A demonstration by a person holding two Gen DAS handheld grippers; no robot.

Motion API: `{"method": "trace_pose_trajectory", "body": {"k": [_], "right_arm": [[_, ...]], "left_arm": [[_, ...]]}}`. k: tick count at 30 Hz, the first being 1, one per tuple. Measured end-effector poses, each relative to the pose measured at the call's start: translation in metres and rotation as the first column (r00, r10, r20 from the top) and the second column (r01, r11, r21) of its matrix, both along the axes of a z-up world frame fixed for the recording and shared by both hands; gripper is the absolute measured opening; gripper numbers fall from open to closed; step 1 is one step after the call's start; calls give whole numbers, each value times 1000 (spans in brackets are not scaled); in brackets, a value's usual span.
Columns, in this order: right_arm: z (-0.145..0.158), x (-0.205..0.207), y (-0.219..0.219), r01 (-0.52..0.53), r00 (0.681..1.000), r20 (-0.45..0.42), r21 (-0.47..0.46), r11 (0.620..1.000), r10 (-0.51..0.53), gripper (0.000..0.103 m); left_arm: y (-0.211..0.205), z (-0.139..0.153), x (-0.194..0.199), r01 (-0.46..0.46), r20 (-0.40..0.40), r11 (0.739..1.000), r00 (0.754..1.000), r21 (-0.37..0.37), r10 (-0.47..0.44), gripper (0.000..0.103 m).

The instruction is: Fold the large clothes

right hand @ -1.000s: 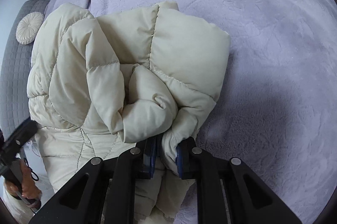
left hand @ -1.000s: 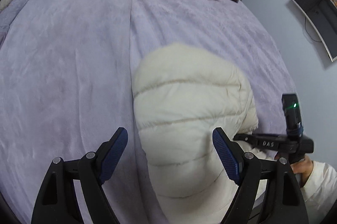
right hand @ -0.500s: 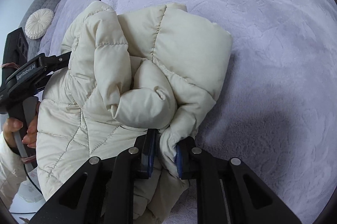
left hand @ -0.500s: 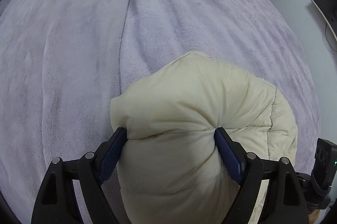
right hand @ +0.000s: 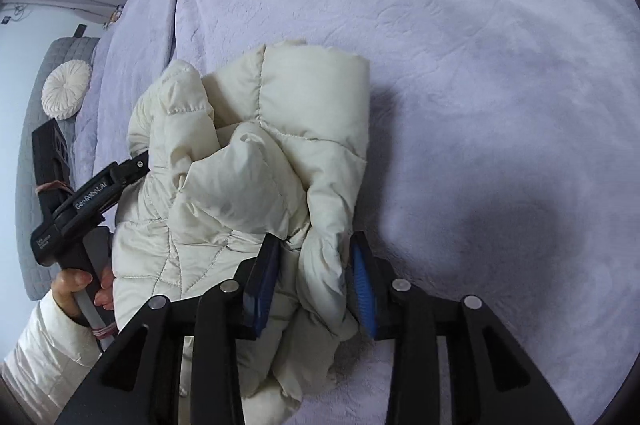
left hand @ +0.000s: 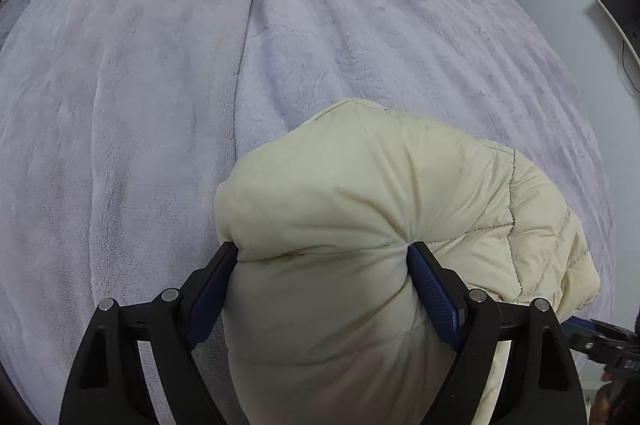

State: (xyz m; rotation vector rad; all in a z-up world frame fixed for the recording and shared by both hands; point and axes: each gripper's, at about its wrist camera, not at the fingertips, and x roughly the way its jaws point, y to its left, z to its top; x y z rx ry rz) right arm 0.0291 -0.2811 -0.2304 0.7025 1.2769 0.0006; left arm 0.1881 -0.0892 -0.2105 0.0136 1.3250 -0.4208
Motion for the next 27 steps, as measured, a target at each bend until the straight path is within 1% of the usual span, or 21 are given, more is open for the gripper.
{"method": "trace_pose_trajectory", "body": {"k": [2, 4, 6, 7, 8, 9, 11, 12, 13, 14, 17, 21, 27], "right_arm": [[29, -12, -4, 5, 999, 46, -2, 1000, -5, 40], [59, -22, 1, -16, 995, 96, 14, 1000, 14, 38], [81, -27, 17, -80, 988, 133, 38, 996, 74, 29], [87, -30, 30, -118, 985, 134, 47, 992, 111, 25], [86, -32, 43, -162, 980, 125, 54, 985, 154, 22], [82, -35, 58, -208, 974, 104, 43, 977, 203, 21], [61, -40, 78, -277, 960, 35, -52, 959, 279, 21], [46, -44, 80, -285, 958, -2, -81, 955, 286, 21], [30, -47, 79, -273, 962, -28, -77, 959, 272, 19], [17, -51, 76, -253, 967, -44, -68, 965, 250, 17], [-8, -56, 73, -254, 967, -45, -83, 964, 251, 16], [-17, -59, 85, -299, 954, -35, -151, 942, 297, 16], [-27, -59, 86, -281, 960, -29, -135, 950, 279, 16]], "left_arm": [[1, 0, 0, -2, 0, 1000, 1000, 0, 2, 87], [1, 0, 0, -4, 1, 1000, 1000, 2, 4, 87], [0, 0, 0, -3, 2, 1000, 1000, 4, 3, 87], [-1, 0, 1, -3, 2, 1000, 1000, 4, 3, 87], [0, 0, 1, -3, 1, 1000, 1000, 3, 3, 87], [-1, -1, 1, -2, -1, 1000, 1000, 1, 2, 87], [0, -2, 1, 5, -8, 1000, 1000, -11, -5, 89], [-1, -2, 1, 8, -8, 1000, 1000, -8, -8, 92], [-2, -3, 1, 12, -8, 1000, 1000, -9, -12, 94], [-3, -4, 0, 15, -13, 1000, 1000, -16, -15, 94], [-5, -5, -1, 18, -10, 1000, 1000, -18, -19, 94], [-5, -6, 0, 19, -11, 1000, 1000, -19, -19, 94], [-6, -5, -1, 17, -9, 1000, 1000, -15, -17, 94]]}}
